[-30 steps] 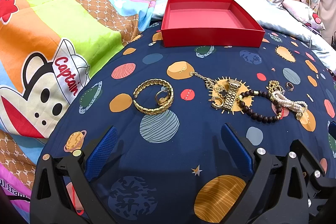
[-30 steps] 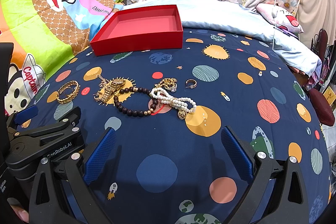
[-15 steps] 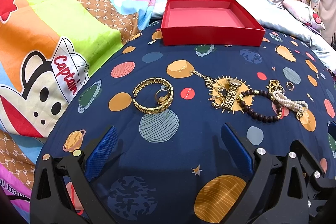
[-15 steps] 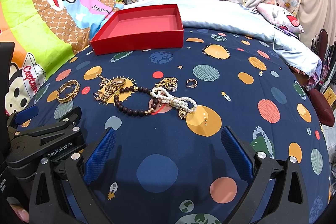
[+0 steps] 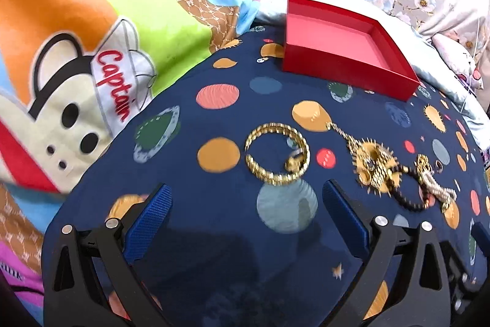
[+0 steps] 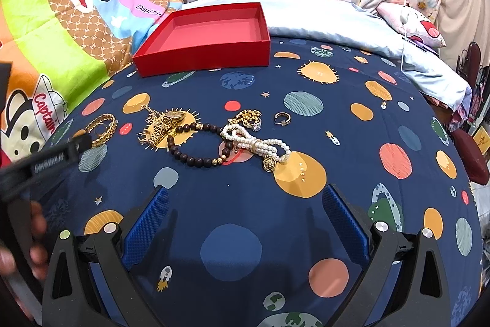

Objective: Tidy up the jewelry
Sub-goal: 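Move the left gripper over the gold chain bangle, fingers open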

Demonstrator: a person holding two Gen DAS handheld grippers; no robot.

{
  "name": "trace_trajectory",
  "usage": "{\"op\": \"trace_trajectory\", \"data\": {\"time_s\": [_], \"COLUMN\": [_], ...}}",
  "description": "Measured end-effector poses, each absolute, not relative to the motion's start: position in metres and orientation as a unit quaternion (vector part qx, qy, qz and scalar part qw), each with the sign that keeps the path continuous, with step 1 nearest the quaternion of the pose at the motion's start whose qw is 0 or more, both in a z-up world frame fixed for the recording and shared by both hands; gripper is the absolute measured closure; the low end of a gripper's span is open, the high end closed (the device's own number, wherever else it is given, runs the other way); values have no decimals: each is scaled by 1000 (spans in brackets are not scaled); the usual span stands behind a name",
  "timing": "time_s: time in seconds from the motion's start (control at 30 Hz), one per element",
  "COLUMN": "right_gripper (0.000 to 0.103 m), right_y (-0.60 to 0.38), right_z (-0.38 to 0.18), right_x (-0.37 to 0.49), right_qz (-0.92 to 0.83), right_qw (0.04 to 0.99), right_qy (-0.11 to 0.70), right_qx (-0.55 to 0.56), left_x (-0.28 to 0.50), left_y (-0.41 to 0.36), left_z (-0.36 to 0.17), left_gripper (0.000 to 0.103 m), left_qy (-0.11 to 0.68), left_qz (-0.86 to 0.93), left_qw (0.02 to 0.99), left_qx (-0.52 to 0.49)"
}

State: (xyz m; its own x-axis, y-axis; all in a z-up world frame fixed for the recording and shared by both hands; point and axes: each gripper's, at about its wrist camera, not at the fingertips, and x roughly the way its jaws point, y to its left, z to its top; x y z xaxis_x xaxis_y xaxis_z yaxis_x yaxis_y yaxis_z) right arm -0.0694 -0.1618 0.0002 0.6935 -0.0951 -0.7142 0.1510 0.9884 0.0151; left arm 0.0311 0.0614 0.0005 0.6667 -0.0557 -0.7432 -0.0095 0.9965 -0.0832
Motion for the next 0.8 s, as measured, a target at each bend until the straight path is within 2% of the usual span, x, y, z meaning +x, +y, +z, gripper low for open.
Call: {"op": "trace_trajectory", "data": {"time_s": [0.3, 0.4, 0.57, 0.63, 0.7, 0.8], "right_gripper": [5, 5, 5, 5, 5, 5], "right_y": [-162, -161, -161, -161, -161, -160], "right_z": [1, 0, 1, 1, 1, 1], "right_x": [-68, -67, -65, -65, -65, -66], "right_qz": [-65, -64, -61, -61, -62, -61], "right_qw": [916, 916, 915, 915, 915, 915], "right_qy": [394, 396, 398, 398, 398, 397], "right_qx": [35, 34, 34, 34, 33, 34], "left_x": [67, 74, 75, 72, 71, 70], "left_y": [47, 40, 36, 35, 34, 34], "left_z": [-7, -13, -12, -11, -10, -9], "left_gripper": [7, 19, 29, 40, 47, 49], "left_qy": [431, 445, 438, 433, 431, 429], "left_qz": [-22, -28, -29, -34, -38, -44], "left_qw": [902, 895, 898, 901, 902, 902], "left_qx": [-16, -2, 9, 10, 11, 9]}}
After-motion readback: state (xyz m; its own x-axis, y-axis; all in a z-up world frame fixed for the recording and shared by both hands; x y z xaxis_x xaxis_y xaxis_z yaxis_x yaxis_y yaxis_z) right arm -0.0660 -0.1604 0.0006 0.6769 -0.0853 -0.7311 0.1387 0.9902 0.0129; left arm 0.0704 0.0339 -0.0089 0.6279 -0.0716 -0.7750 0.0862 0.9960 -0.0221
